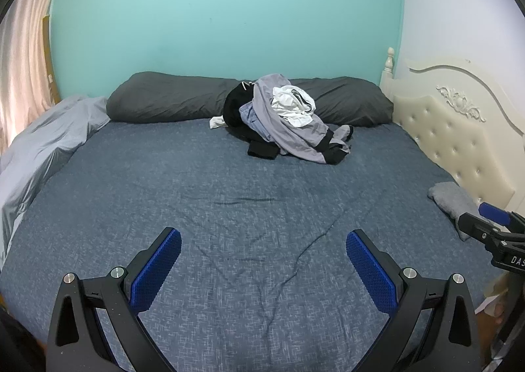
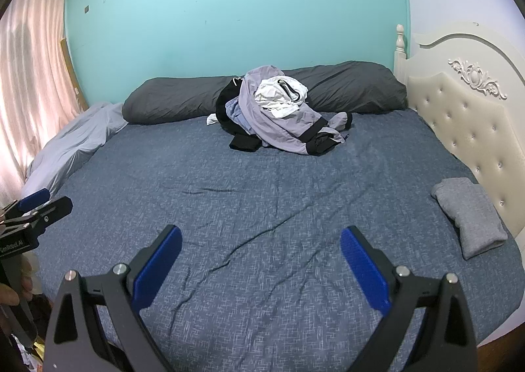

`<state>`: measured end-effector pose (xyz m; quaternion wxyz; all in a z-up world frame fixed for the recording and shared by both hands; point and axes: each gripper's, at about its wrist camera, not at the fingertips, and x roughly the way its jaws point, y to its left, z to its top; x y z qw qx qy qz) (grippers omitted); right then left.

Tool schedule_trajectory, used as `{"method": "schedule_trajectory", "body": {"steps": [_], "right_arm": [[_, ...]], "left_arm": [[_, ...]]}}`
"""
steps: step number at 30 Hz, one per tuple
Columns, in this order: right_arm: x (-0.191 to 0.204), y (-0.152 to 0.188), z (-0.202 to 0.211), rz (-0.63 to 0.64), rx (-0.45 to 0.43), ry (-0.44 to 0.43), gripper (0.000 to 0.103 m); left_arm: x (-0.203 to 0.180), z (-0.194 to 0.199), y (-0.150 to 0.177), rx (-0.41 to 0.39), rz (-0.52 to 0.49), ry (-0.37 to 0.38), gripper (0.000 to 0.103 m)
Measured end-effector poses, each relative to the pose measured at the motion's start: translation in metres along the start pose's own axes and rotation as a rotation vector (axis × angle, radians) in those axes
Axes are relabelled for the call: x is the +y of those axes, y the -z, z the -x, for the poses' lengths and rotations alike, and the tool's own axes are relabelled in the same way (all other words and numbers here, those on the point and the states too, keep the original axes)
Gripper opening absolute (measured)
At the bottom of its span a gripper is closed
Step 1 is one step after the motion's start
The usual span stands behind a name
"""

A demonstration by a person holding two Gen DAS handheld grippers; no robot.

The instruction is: Fold clothes

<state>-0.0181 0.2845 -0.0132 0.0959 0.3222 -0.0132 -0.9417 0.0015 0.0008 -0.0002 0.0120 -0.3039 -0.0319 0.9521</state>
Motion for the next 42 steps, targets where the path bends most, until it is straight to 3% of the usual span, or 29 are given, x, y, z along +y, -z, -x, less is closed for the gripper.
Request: {"method": "schedule_trajectory", "body": {"steps": [42], "right_arm": [[-0.0008,-0.0031,-0.0014,-0.010,0.001,-0.005,0.098]], "left_arm": [[-0.0020,-0.0065,-0.0079,0.009,0.003,0.001,0.103]]}}
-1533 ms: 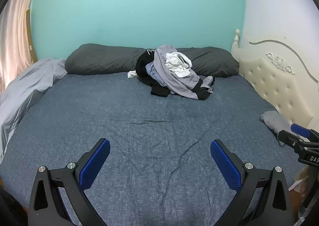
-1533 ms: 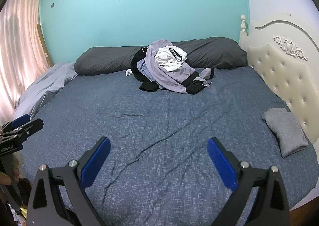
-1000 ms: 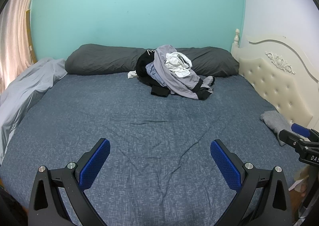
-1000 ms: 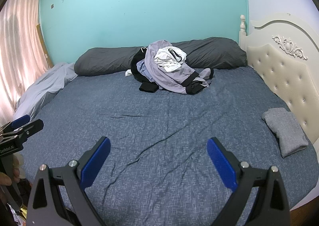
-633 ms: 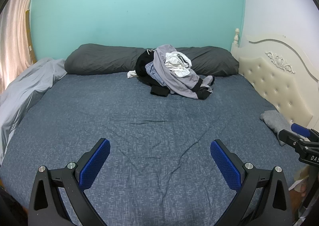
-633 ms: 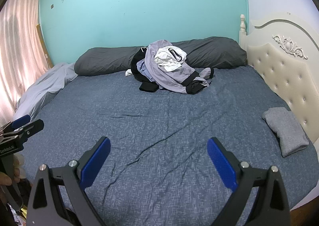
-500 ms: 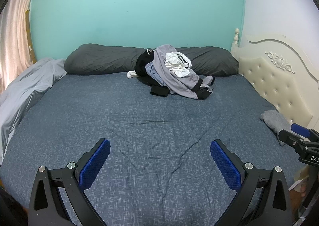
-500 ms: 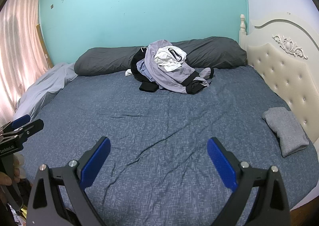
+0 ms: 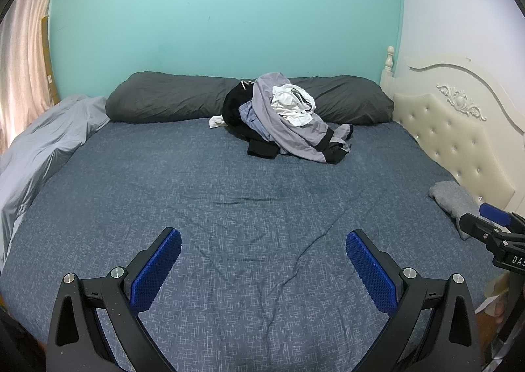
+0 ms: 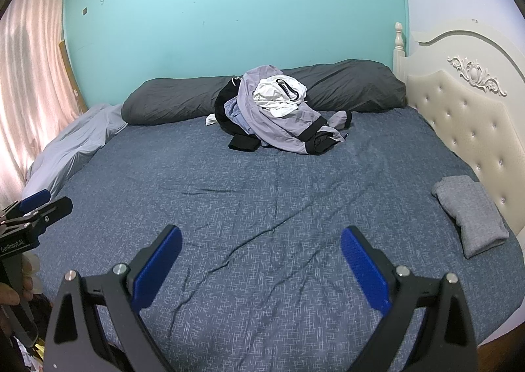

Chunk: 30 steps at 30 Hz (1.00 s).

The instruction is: Fold clothes

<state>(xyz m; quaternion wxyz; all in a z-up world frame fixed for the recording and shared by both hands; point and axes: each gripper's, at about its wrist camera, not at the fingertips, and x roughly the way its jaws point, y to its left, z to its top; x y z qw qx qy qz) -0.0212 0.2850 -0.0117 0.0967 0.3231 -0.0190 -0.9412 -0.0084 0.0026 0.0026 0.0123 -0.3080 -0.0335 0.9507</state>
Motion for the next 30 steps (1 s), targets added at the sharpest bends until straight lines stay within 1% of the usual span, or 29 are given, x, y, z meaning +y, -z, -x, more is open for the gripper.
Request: {"method": "schedule_trajectory", "body": {"steps": [18,30], "right_arm": [[-0.0018,-0.0007,-0.0002,-0.005,-0.002,0.004,0.098],[-0.0030,-0.0032,-0.0016,-0.004,-0.002,0.010,0.098]], "left_arm": [[-0.0033,-0.0003,0.0021,-0.005,-0.004,0.001,0.103],[-0.0042,-0.0032,-0.0026,-0.008,-0.004,0.004,0.103]]}}
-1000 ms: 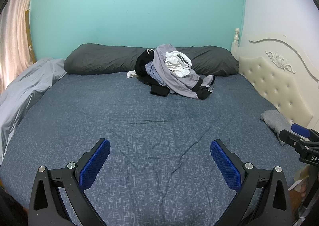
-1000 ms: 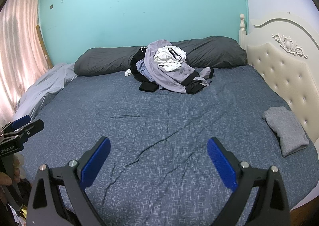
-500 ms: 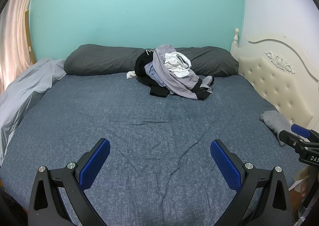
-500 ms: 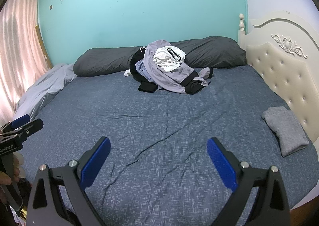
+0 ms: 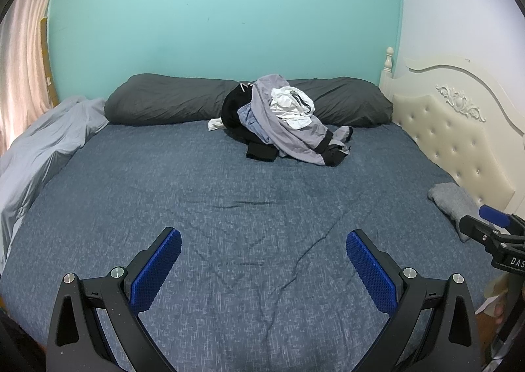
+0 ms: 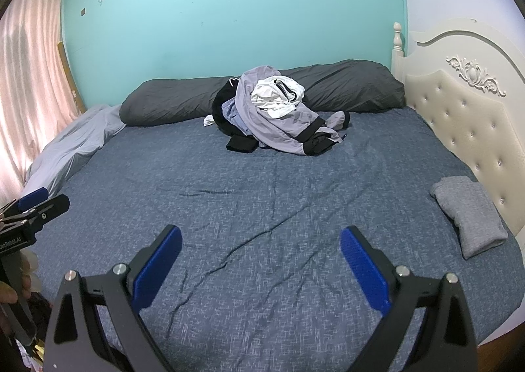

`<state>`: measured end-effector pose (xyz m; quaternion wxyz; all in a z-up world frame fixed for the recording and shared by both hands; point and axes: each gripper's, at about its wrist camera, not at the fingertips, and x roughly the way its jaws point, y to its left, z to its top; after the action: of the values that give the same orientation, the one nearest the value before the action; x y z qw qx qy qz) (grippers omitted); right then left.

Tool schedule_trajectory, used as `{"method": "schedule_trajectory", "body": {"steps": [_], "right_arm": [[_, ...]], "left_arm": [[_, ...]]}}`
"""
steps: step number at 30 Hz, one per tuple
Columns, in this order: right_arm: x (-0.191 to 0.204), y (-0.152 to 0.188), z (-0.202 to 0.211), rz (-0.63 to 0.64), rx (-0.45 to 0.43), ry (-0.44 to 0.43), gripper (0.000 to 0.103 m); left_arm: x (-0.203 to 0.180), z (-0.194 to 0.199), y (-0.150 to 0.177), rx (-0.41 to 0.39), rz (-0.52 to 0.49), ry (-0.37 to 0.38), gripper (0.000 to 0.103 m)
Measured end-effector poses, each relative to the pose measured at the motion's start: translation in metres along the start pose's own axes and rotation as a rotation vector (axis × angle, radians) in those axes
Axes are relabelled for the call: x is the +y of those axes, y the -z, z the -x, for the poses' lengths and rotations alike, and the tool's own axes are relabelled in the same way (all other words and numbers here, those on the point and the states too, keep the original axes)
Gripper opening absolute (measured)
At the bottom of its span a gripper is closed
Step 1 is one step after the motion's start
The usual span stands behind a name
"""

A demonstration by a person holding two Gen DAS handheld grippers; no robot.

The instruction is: Fold clothes

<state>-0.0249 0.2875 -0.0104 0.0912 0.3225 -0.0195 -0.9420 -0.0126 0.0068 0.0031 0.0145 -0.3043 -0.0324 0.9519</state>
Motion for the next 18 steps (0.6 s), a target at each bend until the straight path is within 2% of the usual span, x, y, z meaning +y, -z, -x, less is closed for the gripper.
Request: {"method": "schedule_trajectory", "body": {"steps": [18], "right_arm": [[-0.011,-0.010,-0.032,-0.019,0.017,0.006,0.098]], "left_arm": [[0.012,-0.036,-0.015,-0.002,0.036,0.040,0.103]]}}
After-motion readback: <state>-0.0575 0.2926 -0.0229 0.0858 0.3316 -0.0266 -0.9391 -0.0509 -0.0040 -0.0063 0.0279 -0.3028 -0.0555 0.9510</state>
